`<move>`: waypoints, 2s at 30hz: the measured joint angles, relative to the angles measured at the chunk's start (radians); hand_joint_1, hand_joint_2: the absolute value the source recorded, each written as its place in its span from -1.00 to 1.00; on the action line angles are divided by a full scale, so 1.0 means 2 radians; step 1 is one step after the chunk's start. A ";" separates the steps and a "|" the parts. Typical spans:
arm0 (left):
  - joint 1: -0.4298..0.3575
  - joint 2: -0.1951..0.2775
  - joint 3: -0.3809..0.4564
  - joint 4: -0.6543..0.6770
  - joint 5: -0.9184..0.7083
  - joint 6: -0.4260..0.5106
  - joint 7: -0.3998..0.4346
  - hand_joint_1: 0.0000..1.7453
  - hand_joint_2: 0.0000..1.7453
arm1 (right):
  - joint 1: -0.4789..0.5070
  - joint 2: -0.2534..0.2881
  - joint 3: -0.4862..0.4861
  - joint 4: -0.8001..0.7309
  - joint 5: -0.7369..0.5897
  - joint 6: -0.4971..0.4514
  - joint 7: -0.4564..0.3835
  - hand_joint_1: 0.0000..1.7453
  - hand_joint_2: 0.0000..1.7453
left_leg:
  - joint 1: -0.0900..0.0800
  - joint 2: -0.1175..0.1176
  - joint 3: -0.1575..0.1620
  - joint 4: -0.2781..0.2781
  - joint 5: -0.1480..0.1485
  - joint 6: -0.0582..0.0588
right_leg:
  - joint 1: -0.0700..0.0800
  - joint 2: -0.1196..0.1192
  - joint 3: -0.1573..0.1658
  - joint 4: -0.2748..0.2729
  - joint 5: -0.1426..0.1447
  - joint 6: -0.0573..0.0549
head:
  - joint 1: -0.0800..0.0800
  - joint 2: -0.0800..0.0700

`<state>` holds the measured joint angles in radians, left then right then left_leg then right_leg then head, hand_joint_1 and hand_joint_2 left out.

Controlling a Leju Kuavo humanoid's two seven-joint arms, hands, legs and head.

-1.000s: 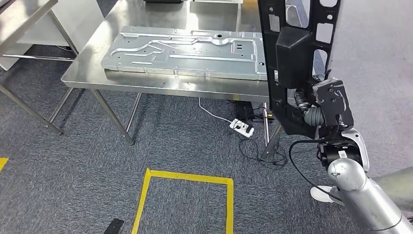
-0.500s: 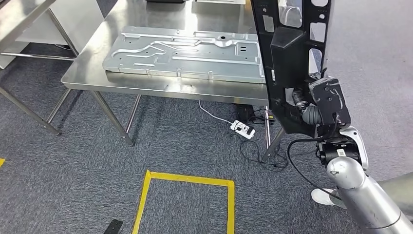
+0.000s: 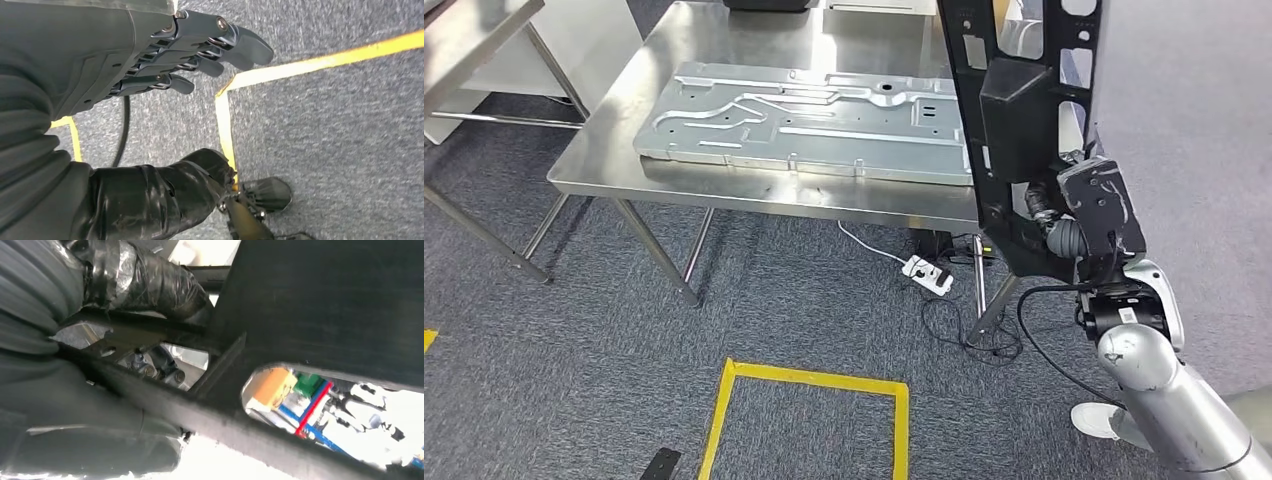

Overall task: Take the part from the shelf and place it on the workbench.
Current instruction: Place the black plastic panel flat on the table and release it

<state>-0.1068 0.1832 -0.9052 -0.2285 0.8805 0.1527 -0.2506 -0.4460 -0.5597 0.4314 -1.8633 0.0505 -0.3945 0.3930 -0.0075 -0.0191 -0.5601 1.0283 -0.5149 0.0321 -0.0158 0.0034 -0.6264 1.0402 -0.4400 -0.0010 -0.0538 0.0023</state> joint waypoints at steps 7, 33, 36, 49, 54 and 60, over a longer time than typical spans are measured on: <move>0.001 0.000 0.000 0.000 0.001 0.000 0.000 -1.00 1.00 | 0.001 0.000 0.000 0.000 0.000 0.001 0.002 1.00 1.00 | 0.006 0.005 -0.098 0.137 -0.018 -0.014 | -0.003 -0.002 0.023 -0.003 -0.018 -0.007 | -0.003 0.000; 0.000 0.000 0.000 0.000 0.003 0.002 -0.002 -1.00 1.00 | -0.005 -0.004 0.000 0.008 0.014 0.019 0.018 1.00 1.00 | -0.001 0.002 -0.004 0.040 -0.010 -0.004 | -0.001 -0.001 0.006 -0.013 0.010 -0.009 | 0.003 0.000; 0.000 -0.001 0.000 0.000 0.003 0.003 -0.002 -1.00 1.00 | -0.006 -0.004 0.000 0.011 0.025 0.028 0.028 1.00 1.00 | 0.005 0.003 -0.068 0.128 -0.042 -0.012 | -0.002 -0.001 0.018 -0.013 -0.002 -0.010 | 0.002 0.000; 0.002 -0.002 0.000 0.000 0.003 0.002 0.003 -1.00 1.00 | -0.007 -0.014 0.000 0.026 0.053 0.076 0.061 1.00 1.00 | 0.003 0.004 -0.031 -0.017 0.051 0.011 | -0.002 0.000 0.026 0.056 -0.052 0.014 | 0.004 0.000; 0.003 -0.002 0.000 0.000 0.003 0.000 0.005 -1.00 1.00 | -0.006 -0.017 0.004 0.033 0.062 0.097 0.074 1.00 1.00 | 0.001 0.002 -0.004 -0.015 0.028 0.013 | -0.001 0.000 -0.039 0.104 -0.075 0.016 | 0.005 0.000; 0.001 -0.004 0.000 0.000 0.001 -0.002 0.005 -1.00 1.00 | -0.014 -0.025 0.019 0.040 0.078 0.133 0.094 1.00 1.00 | -0.001 -0.003 0.014 -0.001 -0.001 0.003 | 0.003 0.001 -0.023 0.004 0.021 0.002 | 0.003 0.000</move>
<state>-0.1046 0.1760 -0.9059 -0.2285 0.8830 0.1491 -0.2404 -0.4747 -0.6097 0.4702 -1.7829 0.2057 -0.1277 0.5807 -0.0104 -0.0252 -0.5311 1.0261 -0.5177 0.0375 -0.0090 0.0048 -0.6724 1.0481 -0.3978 0.0027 -0.0479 0.0023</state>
